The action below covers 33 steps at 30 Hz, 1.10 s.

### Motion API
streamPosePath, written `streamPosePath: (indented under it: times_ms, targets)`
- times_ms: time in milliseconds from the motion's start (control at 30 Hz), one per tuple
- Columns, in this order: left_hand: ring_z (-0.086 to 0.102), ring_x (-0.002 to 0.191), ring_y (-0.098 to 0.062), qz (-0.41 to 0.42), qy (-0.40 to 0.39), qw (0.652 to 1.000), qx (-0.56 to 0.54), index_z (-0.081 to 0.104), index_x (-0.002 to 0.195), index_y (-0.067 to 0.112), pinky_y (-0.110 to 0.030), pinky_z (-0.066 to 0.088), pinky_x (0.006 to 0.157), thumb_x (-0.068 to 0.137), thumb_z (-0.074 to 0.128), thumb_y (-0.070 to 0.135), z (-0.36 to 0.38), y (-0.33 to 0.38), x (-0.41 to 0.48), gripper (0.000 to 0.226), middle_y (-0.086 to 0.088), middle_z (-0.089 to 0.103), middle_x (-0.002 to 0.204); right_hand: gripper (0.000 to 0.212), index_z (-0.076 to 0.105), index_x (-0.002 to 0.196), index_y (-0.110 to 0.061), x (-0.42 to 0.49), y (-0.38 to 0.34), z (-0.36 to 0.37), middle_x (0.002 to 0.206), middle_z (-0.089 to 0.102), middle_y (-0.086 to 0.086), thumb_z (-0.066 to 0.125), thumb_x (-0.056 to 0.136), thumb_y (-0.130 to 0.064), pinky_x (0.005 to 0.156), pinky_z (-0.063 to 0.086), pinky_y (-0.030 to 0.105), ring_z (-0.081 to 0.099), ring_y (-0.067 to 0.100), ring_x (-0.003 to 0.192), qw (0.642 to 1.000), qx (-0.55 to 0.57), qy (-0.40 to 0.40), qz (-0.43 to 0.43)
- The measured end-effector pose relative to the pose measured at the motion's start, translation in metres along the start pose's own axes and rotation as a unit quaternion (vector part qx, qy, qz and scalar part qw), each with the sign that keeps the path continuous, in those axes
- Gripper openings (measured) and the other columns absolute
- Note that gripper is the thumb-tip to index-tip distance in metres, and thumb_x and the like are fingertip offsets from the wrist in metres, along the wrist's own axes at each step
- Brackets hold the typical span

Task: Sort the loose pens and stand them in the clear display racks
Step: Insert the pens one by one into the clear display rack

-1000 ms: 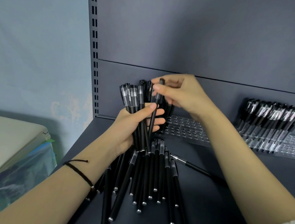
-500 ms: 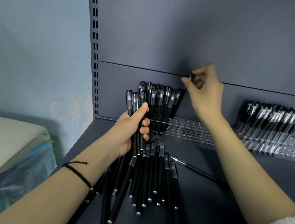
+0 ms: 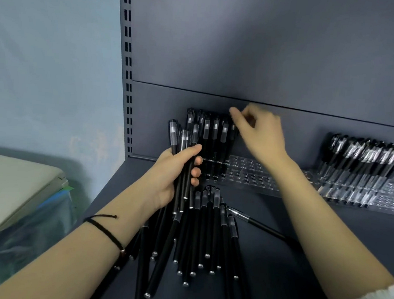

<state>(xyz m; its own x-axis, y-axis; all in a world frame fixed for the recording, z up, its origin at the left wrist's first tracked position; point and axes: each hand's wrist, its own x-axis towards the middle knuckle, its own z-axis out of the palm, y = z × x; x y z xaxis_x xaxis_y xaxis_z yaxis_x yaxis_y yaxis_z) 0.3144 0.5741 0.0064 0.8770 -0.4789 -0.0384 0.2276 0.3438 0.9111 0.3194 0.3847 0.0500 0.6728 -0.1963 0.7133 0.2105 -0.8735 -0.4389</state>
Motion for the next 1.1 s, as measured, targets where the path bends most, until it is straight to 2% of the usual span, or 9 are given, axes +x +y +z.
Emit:
streamPosePath:
  times_ms: [233,400,467,567,667,800,867,1000,1100]
  targets:
    - [0.040,0.044,-0.005,0.011,-0.026,1.000,0.013,0.053,0.079,0.016,-0.017,0.036,0.041,0.093,0.063,0.027,0.001,0.000,-0.003,0.020,0.006,0.056,0.065,0.040,0.071,0.073,-0.010,0.004,-0.016,-0.010,0.077,0.064,0.003,0.050,0.097,-0.034,0.066,0.041,0.031,0.056,0.016,0.070,0.997,0.049,0.057,-0.030]
    - [0.048,0.047,-0.004,0.032,0.005,0.999,-0.020,0.063,0.090,0.014,-0.016,0.038,0.040,0.086,0.069,0.027,0.005,0.001,-0.005,0.015,0.003,0.068,0.074,0.025,0.073,0.077,-0.016,-0.001,-0.046,-0.019,0.066,0.066,-0.006,0.064,0.091,-0.035,0.055,0.039,0.012,0.050,-0.004,0.049,0.970,0.148,-0.194,-0.003]
    - [0.050,0.048,-0.004,0.034,0.020,0.999,-0.038,0.067,0.096,0.013,-0.016,0.039,0.040,0.085,0.070,0.027,0.005,0.001,-0.006,0.018,0.002,0.071,0.077,0.014,0.072,0.082,-0.012,-0.002,-0.050,-0.014,0.069,0.068,0.000,0.069,0.088,-0.025,0.048,0.038,0.012,0.047,-0.001,0.046,0.958,0.181,-0.221,0.008]
    - [0.050,0.045,-0.003,0.027,0.030,0.998,-0.042,0.067,0.103,0.008,-0.014,0.040,0.039,0.085,0.070,0.029,0.006,0.003,-0.008,0.028,0.004,0.071,0.069,0.021,0.065,0.101,-0.009,-0.003,-0.048,-0.008,0.078,0.070,0.007,0.073,0.086,-0.021,0.039,0.032,0.010,0.046,0.009,0.047,0.948,0.243,-0.186,0.092]
    - [0.048,0.041,-0.003,0.024,0.027,0.999,-0.034,0.065,0.114,0.004,-0.013,0.039,0.039,0.088,0.067,0.030,0.007,0.003,-0.009,0.037,0.006,0.066,0.059,0.027,0.064,0.106,-0.009,-0.003,-0.045,-0.007,0.078,0.070,0.004,0.074,0.085,-0.022,0.037,0.030,0.015,0.049,0.007,0.047,0.933,0.262,-0.195,0.152]
    - [0.052,0.047,-0.005,0.035,0.027,0.998,-0.046,0.066,0.108,0.007,-0.015,0.041,0.040,0.088,0.065,0.034,0.009,0.001,-0.007,0.033,-0.001,0.076,0.082,0.016,0.064,0.100,-0.006,0.000,-0.046,-0.008,0.075,0.066,0.005,0.070,0.086,-0.010,0.036,0.031,0.017,0.050,0.007,0.047,0.894,0.374,-0.177,0.173]
    - [0.053,0.048,-0.006,0.029,0.031,0.998,-0.052,0.066,0.102,0.010,-0.016,0.042,0.040,0.089,0.064,0.035,0.008,0.001,-0.006,0.028,-0.002,0.075,0.081,0.014,0.062,0.102,-0.007,0.005,-0.044,-0.015,0.080,0.066,0.008,0.066,0.088,-0.006,0.035,0.030,0.017,0.048,0.008,0.047,0.882,0.418,-0.128,0.177]
    - [0.052,0.045,-0.006,0.023,0.054,0.997,-0.040,0.066,0.104,0.014,-0.017,0.044,0.042,0.093,0.059,0.039,0.003,0.000,-0.004,0.028,0.001,0.070,0.070,0.014,0.062,0.099,-0.017,0.013,-0.032,-0.033,0.075,0.062,-0.003,0.067,0.090,-0.008,0.037,0.030,0.019,0.046,0.006,0.044,0.901,0.403,0.007,0.158]
    - [0.042,0.039,-0.005,0.012,0.071,0.996,-0.052,0.063,0.105,0.014,-0.019,0.041,0.039,0.093,0.057,0.042,0.000,-0.003,0.000,0.031,0.006,0.053,0.053,0.012,0.064,0.100,-0.018,0.016,-0.023,-0.043,0.071,0.063,-0.008,0.068,0.090,-0.013,0.040,0.033,0.017,0.045,0.004,0.044,0.927,0.345,0.062,0.134]
